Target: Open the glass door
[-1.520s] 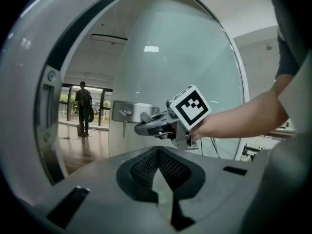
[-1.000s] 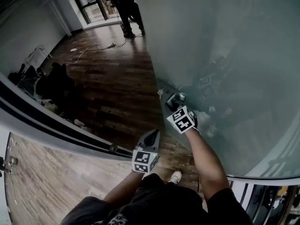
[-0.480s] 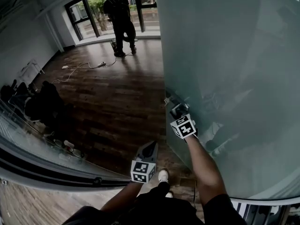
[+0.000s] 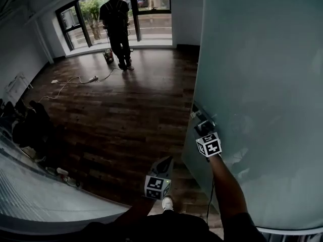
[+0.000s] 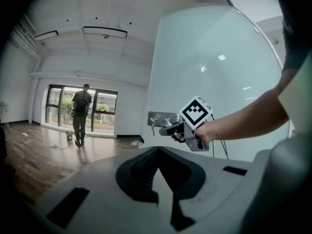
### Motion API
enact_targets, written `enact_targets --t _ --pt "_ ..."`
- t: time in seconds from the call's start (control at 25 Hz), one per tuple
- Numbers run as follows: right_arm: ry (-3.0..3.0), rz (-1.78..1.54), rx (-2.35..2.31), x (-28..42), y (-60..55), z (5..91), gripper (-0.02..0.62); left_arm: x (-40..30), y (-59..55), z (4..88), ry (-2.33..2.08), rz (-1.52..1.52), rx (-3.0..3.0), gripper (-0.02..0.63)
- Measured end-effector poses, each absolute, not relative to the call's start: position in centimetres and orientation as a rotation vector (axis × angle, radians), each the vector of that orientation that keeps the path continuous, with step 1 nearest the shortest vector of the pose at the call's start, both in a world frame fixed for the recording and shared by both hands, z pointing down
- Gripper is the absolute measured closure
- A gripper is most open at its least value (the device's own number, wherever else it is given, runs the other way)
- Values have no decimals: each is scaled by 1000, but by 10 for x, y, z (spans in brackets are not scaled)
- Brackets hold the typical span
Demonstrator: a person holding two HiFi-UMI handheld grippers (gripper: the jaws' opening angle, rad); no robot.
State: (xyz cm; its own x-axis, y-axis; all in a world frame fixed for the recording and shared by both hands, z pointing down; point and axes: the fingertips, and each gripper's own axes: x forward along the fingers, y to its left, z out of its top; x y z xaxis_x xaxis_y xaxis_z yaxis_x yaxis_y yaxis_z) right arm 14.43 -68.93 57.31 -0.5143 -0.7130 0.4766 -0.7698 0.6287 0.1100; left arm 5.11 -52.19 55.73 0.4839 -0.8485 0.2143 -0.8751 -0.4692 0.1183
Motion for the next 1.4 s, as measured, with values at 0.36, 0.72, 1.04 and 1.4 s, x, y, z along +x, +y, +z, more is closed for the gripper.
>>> enact_targets --t 0.36,0.72,1.04,1.4 --pt "-2292 235 1318 244 -756 559 580 100 -574 536 -1357 225 2581 600" --pt "-2235 302 1449 346 -810 553 580 143 -618 541 -1378 255 2544 600" --pt "-2160 353 1556 422 -843 552 580 172 -639 545 -1398 270 2520 600" --pt "-1982 405 1595 489 -853 557 580 206 -644 551 -1439 287 2509 600"
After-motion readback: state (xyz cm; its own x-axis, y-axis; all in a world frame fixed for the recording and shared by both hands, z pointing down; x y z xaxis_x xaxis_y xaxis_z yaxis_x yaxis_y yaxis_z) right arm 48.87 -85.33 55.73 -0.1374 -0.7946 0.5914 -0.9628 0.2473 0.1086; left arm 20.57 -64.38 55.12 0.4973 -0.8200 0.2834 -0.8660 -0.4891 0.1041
